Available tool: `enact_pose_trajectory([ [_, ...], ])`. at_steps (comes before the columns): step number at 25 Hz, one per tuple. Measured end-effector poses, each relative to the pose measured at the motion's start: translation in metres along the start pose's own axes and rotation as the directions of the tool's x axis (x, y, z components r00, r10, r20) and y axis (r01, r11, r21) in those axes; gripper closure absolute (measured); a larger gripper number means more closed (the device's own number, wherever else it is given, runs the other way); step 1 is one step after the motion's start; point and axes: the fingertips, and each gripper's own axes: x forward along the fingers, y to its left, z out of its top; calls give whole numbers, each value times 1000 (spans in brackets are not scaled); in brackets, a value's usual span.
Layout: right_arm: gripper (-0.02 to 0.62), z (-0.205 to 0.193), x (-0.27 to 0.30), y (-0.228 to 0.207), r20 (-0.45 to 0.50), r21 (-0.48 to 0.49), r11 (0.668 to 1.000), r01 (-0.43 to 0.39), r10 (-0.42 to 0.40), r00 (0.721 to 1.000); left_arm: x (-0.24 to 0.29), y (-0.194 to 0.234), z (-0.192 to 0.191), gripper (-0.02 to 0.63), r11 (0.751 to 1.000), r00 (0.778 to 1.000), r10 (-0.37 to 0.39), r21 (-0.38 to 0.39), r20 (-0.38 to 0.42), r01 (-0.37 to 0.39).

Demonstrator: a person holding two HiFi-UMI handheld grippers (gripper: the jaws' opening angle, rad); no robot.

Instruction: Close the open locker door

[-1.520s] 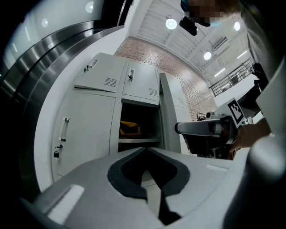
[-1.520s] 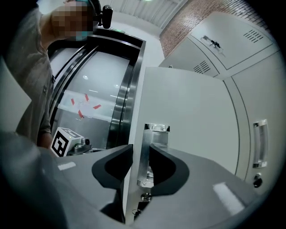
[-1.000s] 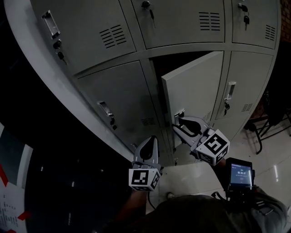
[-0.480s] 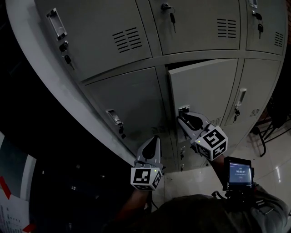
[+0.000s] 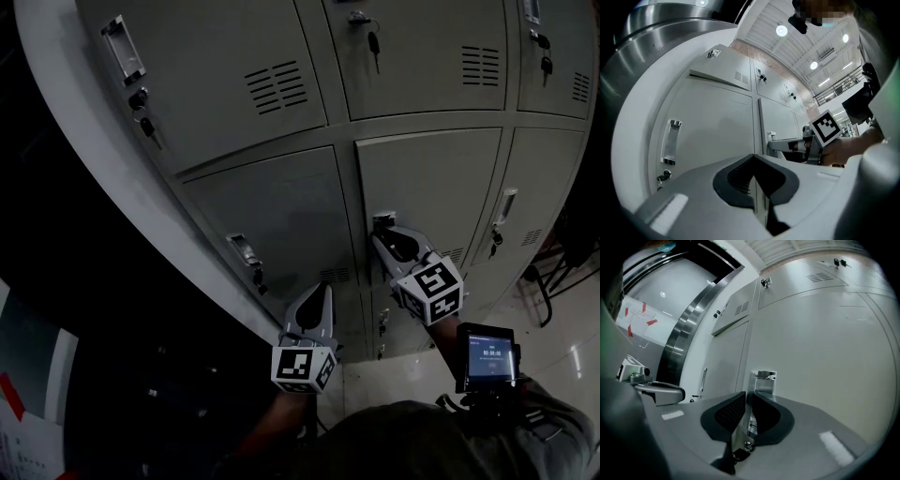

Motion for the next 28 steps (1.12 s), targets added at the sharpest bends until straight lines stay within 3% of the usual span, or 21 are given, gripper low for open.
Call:
enact_pose_trajectory([
  [14,554,-1,13,-7,-5,-24,995,102,-102,995,-3,21,-2,606,1000,1000,5,-12,5,-5],
  [28,541,0,11,-7,-3,-46,991,128,-128,992,-5,23,-7,606,1000,1000,-8,-24,0,8],
])
